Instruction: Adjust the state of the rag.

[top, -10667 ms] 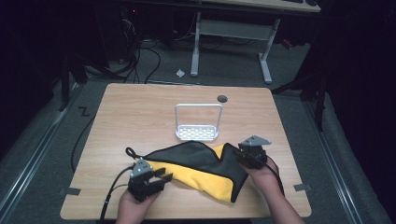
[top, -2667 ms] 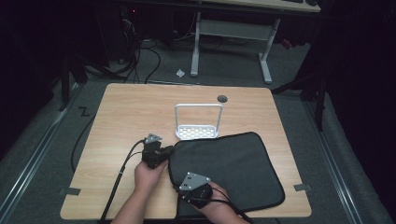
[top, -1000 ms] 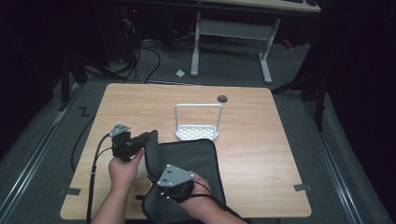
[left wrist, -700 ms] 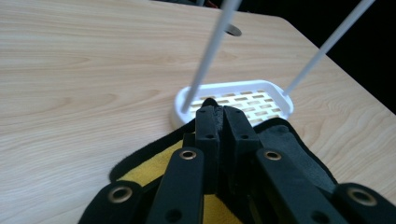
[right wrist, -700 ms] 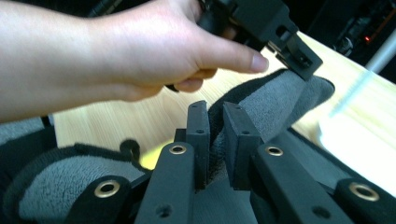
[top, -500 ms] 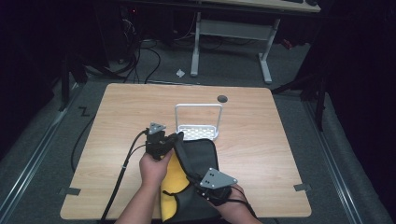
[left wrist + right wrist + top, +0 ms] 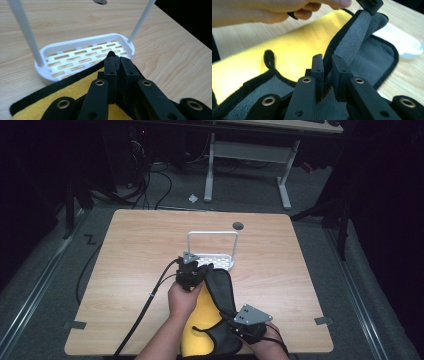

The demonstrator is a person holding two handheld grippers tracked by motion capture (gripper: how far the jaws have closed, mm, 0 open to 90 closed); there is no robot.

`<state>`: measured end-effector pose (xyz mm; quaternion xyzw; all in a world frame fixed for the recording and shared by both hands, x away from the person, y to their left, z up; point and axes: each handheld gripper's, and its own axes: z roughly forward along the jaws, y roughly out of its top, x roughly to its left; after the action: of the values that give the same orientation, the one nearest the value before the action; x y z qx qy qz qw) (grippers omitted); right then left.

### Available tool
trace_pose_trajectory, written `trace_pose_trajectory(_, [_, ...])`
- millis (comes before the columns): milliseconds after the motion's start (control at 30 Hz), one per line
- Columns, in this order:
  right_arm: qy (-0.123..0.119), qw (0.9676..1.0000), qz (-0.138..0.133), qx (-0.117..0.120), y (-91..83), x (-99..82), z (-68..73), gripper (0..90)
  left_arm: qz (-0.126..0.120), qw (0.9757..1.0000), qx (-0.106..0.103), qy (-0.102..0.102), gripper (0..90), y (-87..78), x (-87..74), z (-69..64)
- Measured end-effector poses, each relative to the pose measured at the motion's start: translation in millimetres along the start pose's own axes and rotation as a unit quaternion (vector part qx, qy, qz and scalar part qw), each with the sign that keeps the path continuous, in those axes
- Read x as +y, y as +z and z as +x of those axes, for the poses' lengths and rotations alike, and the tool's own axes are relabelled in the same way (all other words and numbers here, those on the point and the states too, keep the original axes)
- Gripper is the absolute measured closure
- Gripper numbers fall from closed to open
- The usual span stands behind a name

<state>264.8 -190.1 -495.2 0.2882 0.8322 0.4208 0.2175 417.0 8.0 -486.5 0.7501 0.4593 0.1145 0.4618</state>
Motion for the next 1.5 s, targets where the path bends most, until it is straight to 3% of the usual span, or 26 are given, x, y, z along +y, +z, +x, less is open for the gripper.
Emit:
trace_pose_trajectory(67, [0.01, 0.9999, 0.012, 0.001, -0.6, -5.8, -3.9, 75.7, 0.011, 0.9999, -0.007, 0.0, 79.1, 7.7, -0.4, -3.8])
trace_pose_trajectory(133, [0.016, 0.9997, 0.016, -0.012, -2.5, -11.4, -7.9, 68.9, 0.015, 0.9996, -0.023, -0.004, 69.1, 13.6, 0.3, -7.5])
trace_pose_trajectory(300, [0.032, 0.999, 0.001, -0.03, -10.9, -13.2, -18.2, 67.6, -0.001, 0.9991, -0.043, -0.006, 58.6, 10.5, 2.6, -15.3])
trace_pose_trajectory(400, [0.038, 0.9989, -0.004, -0.028, -12.0, -13.5, -21.2, 70.8, -0.003, 0.9989, -0.046, 0.006, 59.1, -1.9, -0.9, -14.2])
trace_pose_trajectory(500, [0.034, 0.9992, 0.003, -0.02, -7.8, -13.0, -21.0, 76.9, 0.007, 0.9992, -0.032, 0.024, 64.3, -24.9, -18.8, -1.5])
trace_pose_trajectory(633, [0.033, 0.999, 0.03, 0.01, 8.0, -8.4, -23.1, 87.4, 0.021, 0.9992, -0.023, 0.025, 72.1, -47.6, -44.7, 13.6])
trace_pose_trajectory(667, [0.03, 0.9987, 0.038, 0.016, 13.5, -7.5, -23.6, 88.2, 0.021, 0.9992, -0.023, 0.025, 73.2, -47.6, -44.7, 13.6])
trace_pose_trajectory(700, [0.032, 0.9982, 0.046, 0.022, 19.1, -6.8, -24.2, 88.2, 0.034, 0.9986, -0.021, 0.033, 74.4, -59.5, -60.3, 18.7])
trace_pose_trajectory(800, [0.028, 0.9968, 0.069, 0.03, 33.8, -5.2, -24.5, 88.1, 0.041, 0.9981, -0.022, 0.04, 74.6, -76.3, -82.6, 20.5])
trace_pose_trajectory(900, [0.028, 0.9955, 0.085, 0.033, 40.3, -7.4, -21.3, 88.0, 0.044, 0.9983, -0.03, 0.023, 70.8, -82.5, -93.9, 21.9])
trace_pose_trajectory(933, [0.027, 0.9953, 0.088, 0.032, 40.0, -9.4, -19.1, 87.9, 0.046, 0.998, -0.042, 0.014, 69.3, -84.8, -100.6, 21.4])
trace_pose_trajectory(1033, [0.025, 0.9948, 0.094, 0.03, 36.3, -14.7, -14.9, 87.8, 0.048, 0.9975, -0.048, 0.018, 65.8, -84.7, -104.2, 19.8])
trace_pose_trajectory(1167, [0.03, 0.9945, 0.1, 0.014, 9.1, -28.4, -12.4, 87.2, 0.036, 0.9971, -0.064, 0.019, 60.0, -79.7, -115.4, 20.7])
trace_pose_trajectory(1300, [0.045, 0.9952, 0.087, -0.004, -14.9, -40.2, -16.2, 86.5, 0.033, 0.9973, -0.06, 0.024, 59.4, -80.4, -116.7, 19.0])
trace_pose_trajectory(1500, [0.051, 0.9958, 0.074, -0.019, -17.5, -41.0, -22.4, 84.9, 0.033, 0.997, -0.068, 0.015, 59.5, -79.9, -116.3, 21.6])
